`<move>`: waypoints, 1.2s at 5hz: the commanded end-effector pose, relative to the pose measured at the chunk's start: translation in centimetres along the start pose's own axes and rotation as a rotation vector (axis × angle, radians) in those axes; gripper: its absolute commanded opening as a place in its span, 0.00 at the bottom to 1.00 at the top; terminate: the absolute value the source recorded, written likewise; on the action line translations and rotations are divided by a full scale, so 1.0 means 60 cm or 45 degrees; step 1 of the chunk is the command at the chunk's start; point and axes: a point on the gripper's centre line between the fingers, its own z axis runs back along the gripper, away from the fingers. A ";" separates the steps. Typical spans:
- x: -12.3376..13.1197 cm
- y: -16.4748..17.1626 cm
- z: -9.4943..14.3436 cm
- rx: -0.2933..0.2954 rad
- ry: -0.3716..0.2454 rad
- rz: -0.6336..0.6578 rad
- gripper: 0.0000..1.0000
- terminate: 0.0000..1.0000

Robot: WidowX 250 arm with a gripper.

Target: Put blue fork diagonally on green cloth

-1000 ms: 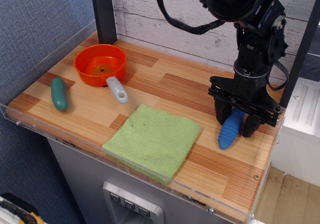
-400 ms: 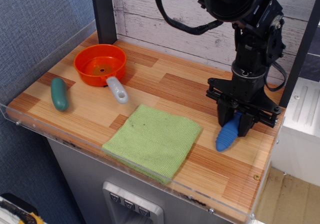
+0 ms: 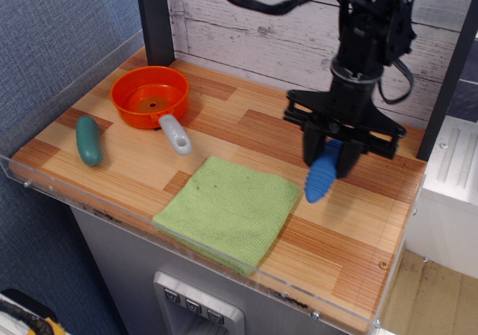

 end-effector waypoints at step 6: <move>-0.136 0.080 -0.018 -0.065 -0.139 0.947 0.00 0.00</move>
